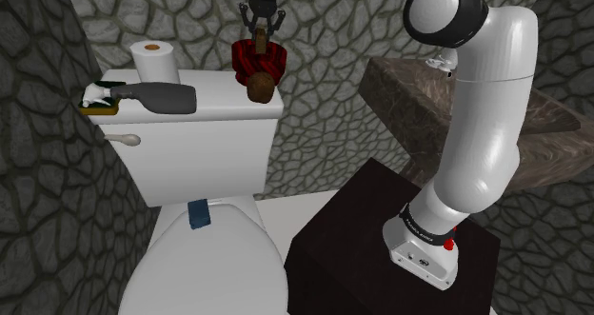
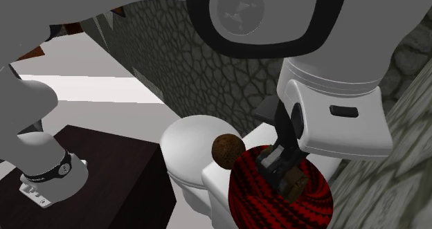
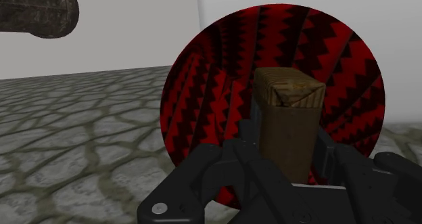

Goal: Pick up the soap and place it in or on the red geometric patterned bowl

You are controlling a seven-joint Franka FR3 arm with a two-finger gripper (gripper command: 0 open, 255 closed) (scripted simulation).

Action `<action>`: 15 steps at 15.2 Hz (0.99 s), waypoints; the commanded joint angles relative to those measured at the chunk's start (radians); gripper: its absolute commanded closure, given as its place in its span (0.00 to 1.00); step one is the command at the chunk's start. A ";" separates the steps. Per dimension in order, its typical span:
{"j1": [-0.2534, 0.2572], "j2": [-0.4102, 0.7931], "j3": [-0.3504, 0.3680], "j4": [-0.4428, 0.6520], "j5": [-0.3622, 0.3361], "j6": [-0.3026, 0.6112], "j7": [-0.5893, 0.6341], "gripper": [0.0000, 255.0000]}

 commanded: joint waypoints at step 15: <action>0.016 0.063 -0.002 0.228 -0.010 -0.166 0.000 0.00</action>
